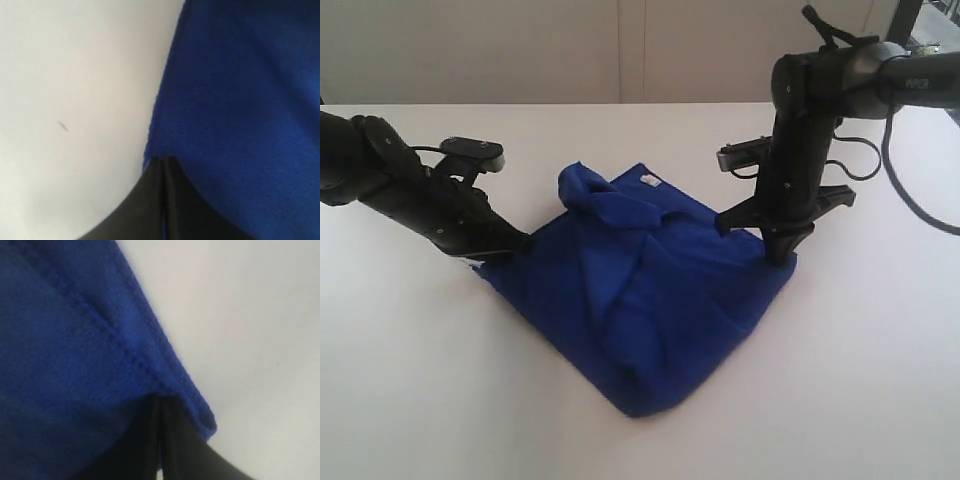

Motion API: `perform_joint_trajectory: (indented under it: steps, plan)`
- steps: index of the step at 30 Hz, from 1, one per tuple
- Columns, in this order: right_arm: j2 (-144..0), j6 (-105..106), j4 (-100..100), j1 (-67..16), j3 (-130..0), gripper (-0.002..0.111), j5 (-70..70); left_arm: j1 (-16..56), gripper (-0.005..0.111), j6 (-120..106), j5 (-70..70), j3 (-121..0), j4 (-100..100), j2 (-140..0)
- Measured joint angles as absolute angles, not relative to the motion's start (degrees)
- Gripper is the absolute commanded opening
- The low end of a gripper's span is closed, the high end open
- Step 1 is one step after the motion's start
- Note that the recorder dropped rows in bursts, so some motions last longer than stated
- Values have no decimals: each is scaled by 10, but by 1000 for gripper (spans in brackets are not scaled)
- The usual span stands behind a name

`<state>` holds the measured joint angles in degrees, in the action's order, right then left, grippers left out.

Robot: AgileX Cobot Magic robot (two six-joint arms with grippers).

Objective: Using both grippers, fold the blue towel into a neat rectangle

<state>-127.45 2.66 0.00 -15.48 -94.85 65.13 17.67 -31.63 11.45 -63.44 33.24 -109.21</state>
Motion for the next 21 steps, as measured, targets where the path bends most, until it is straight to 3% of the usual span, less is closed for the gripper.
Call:
perform_joint_trajectory:
  steps: [11, 21]
  plan:
    - [-1194, 26, 52, -180, -810, 0, 589, 177, 0, -319, 98, -664, 331, -1041]
    - [-1103, 26, 22, -206, -796, 0, 523, 178, 0, -319, 244, -663, 331, -1011]
